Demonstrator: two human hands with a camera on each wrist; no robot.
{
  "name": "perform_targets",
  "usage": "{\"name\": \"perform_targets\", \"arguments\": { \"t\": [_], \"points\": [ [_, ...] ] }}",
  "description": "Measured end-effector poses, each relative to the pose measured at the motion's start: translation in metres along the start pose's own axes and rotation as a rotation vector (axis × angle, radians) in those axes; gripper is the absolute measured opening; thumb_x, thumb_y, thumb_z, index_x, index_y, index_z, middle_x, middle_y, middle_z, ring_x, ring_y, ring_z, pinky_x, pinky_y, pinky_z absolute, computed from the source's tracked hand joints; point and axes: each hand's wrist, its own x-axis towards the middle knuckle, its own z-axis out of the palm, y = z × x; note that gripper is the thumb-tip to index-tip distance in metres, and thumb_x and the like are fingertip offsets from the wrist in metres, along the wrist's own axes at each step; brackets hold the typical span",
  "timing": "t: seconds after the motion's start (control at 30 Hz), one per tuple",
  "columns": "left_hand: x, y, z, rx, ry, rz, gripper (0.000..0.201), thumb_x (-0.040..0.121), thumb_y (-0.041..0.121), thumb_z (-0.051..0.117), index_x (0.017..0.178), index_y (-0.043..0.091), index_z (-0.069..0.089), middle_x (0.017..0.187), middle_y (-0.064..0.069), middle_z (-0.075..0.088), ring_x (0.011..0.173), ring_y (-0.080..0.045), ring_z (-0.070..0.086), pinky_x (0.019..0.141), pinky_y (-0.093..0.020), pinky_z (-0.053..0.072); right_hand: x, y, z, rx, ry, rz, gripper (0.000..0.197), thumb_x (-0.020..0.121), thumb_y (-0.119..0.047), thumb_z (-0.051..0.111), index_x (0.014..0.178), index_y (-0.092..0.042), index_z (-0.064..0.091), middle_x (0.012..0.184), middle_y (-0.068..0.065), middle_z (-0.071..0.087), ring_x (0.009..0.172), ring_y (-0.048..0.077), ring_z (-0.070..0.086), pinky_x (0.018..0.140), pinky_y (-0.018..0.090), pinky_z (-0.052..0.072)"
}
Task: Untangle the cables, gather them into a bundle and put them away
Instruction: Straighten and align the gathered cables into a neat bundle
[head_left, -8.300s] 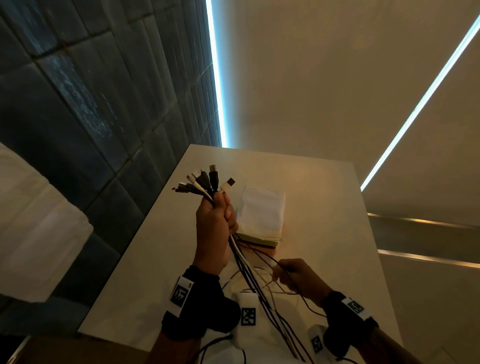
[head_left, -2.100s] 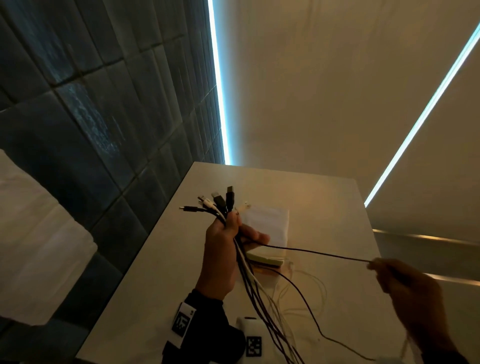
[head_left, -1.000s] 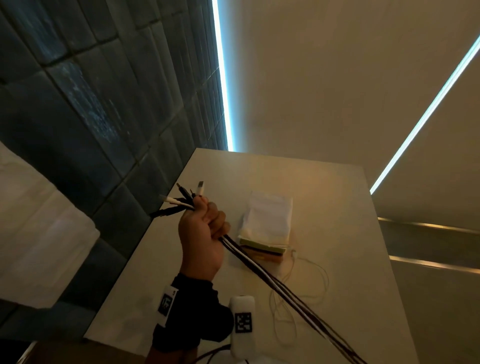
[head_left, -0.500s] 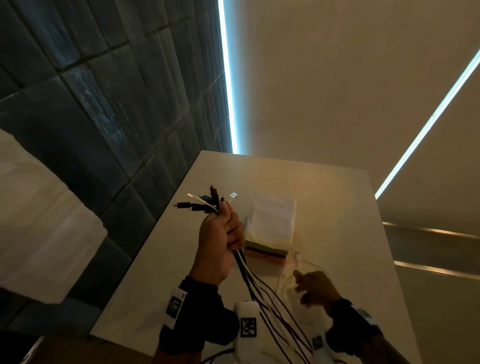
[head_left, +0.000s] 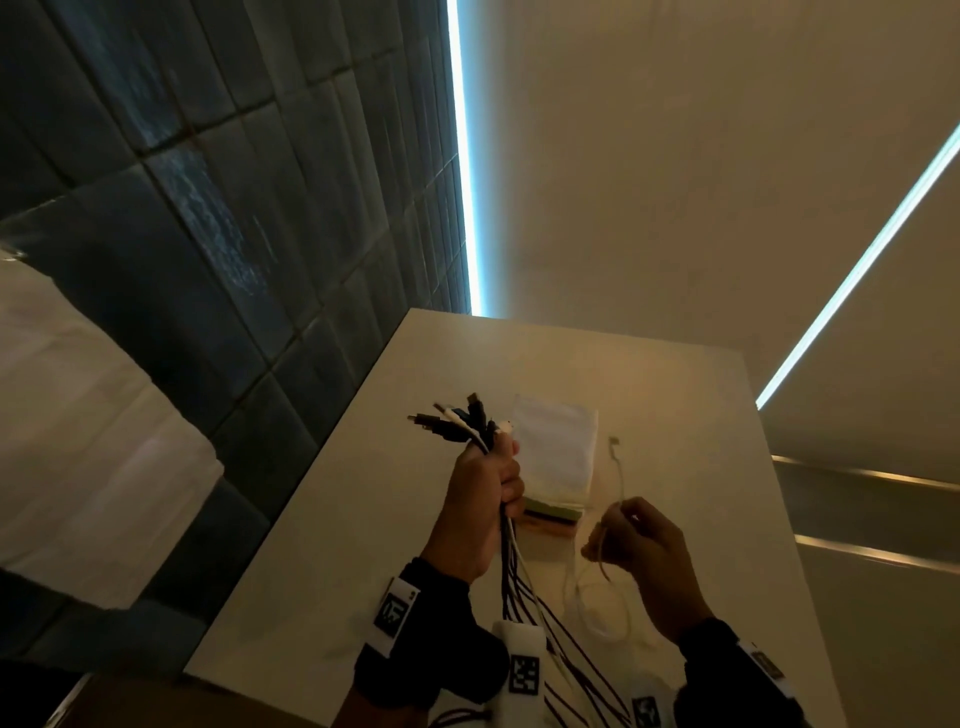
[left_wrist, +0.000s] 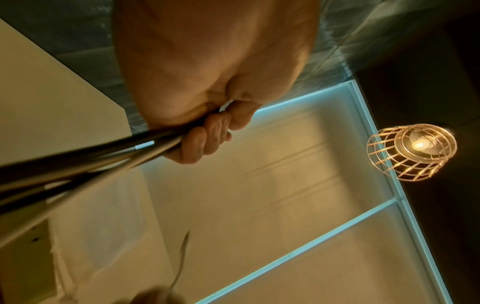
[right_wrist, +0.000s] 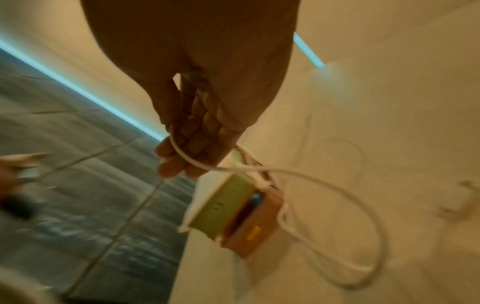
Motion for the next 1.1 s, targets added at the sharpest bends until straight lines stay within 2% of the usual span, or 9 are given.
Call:
{"name": "perform_targets", "arguments": {
  "t": [0.13, 0.27, 0.37, 0.5, 0.63, 0.67, 0.77, 0.83, 1.1],
  "points": [
    [-0.004, -0.004, 0.018, 0.120, -0.067, 0.005, 0.019, 0.103, 0.025, 0.040, 0.096, 0.010, 0.050, 0.057, 0.006, 0.029, 0.050, -0.008, 0.026, 0.050, -0.026, 0.022, -0.014, -0.047, 0.028, -0.077, -0.255, -0.124, 0.020, 0.098, -0.006, 0.049, 0.086, 0.009, 0.051, 0.067, 0.023, 0.059, 0.057, 0.036, 0.059, 0.059, 0.044, 0.053],
    [-0.009, -0.002, 0.025, 0.252, -0.118, 0.053, 0.023, 0.101, 0.031, 0.046, 0.099, 0.011, 0.057, 0.056, 0.006, 0.038, 0.050, -0.009, 0.037, 0.048, -0.024, 0.035, -0.016, -0.060, 0.043, -0.142, -0.308, -0.210, 0.018, 0.100, -0.002, 0.045, 0.087, 0.003, 0.056, 0.065, 0.016, 0.059, 0.050, 0.030, 0.054, 0.047, 0.036, 0.046],
    [-0.010, -0.001, 0.022, 0.377, -0.078, 0.077, 0.023, 0.099, 0.032, 0.050, 0.098, 0.012, 0.063, 0.063, 0.004, 0.053, 0.057, -0.010, 0.052, 0.051, -0.021, 0.044, -0.014, -0.061, 0.044, -0.243, -0.306, -0.251, 0.022, 0.099, -0.003, 0.046, 0.084, -0.009, 0.061, 0.066, 0.003, 0.061, 0.051, 0.016, 0.052, 0.048, 0.026, 0.044],
    [-0.011, -0.003, 0.018, 0.337, -0.047, 0.089, 0.033, 0.101, 0.035, 0.043, 0.081, 0.013, 0.058, 0.054, 0.008, 0.046, 0.053, -0.011, 0.044, 0.051, -0.022, 0.040, -0.010, -0.060, 0.044, -0.331, -0.323, -0.286, 0.021, 0.097, -0.014, 0.053, 0.079, -0.009, 0.062, 0.065, 0.006, 0.058, 0.056, 0.012, 0.050, 0.055, 0.025, 0.043],
    [-0.014, 0.002, 0.016, 0.129, -0.048, 0.036, 0.034, 0.102, 0.032, 0.039, 0.084, 0.009, 0.055, 0.068, -0.002, 0.060, 0.072, -0.020, 0.061, 0.072, -0.040, 0.053, -0.009, -0.053, 0.033, -0.298, -0.386, -0.241, 0.026, 0.097, -0.024, 0.055, 0.076, -0.010, 0.061, 0.068, 0.002, 0.054, 0.063, 0.016, 0.048, 0.062, 0.030, 0.042],
    [-0.015, 0.004, 0.015, 0.063, -0.077, 0.029, 0.034, 0.103, 0.032, 0.038, 0.083, 0.008, 0.053, 0.066, -0.004, 0.058, 0.068, -0.022, 0.061, 0.073, -0.042, 0.053, -0.010, -0.052, 0.028, -0.320, -0.403, -0.242, 0.027, 0.096, -0.026, 0.056, 0.077, -0.008, 0.062, 0.069, 0.002, 0.054, 0.064, 0.015, 0.047, 0.063, 0.028, 0.041],
    [-0.016, 0.012, 0.011, -0.058, -0.102, 0.048, 0.034, 0.104, 0.031, 0.036, 0.075, 0.014, 0.042, 0.058, 0.000, 0.029, 0.048, -0.013, 0.031, 0.049, -0.028, 0.037, -0.015, -0.043, 0.009, -0.312, -0.436, -0.211, 0.030, 0.093, -0.027, 0.059, 0.075, -0.003, 0.064, 0.064, -0.005, 0.051, 0.061, 0.004, 0.044, 0.060, 0.017, 0.037],
    [-0.015, 0.014, 0.011, -0.081, -0.096, 0.068, 0.035, 0.104, 0.030, 0.035, 0.073, 0.015, 0.040, 0.060, 0.001, 0.020, 0.048, -0.011, 0.019, 0.046, -0.025, 0.024, -0.020, -0.039, -0.003, -0.317, -0.446, -0.200, 0.034, 0.091, -0.032, 0.062, 0.074, -0.002, 0.063, 0.063, -0.004, 0.051, 0.059, 0.003, 0.042, 0.057, 0.014, 0.035],
    [-0.014, 0.035, -0.006, -0.247, -0.118, 0.152, 0.034, 0.103, 0.027, 0.035, 0.074, 0.013, 0.046, 0.057, 0.003, 0.026, 0.049, -0.010, 0.022, 0.048, -0.025, 0.024, -0.036, -0.014, -0.073, -0.413, -0.212, -0.041, 0.029, 0.093, -0.006, 0.057, 0.066, -0.006, 0.066, 0.049, -0.003, 0.045, 0.047, 0.004, 0.037, 0.047, 0.013, 0.030]
  ]
}}
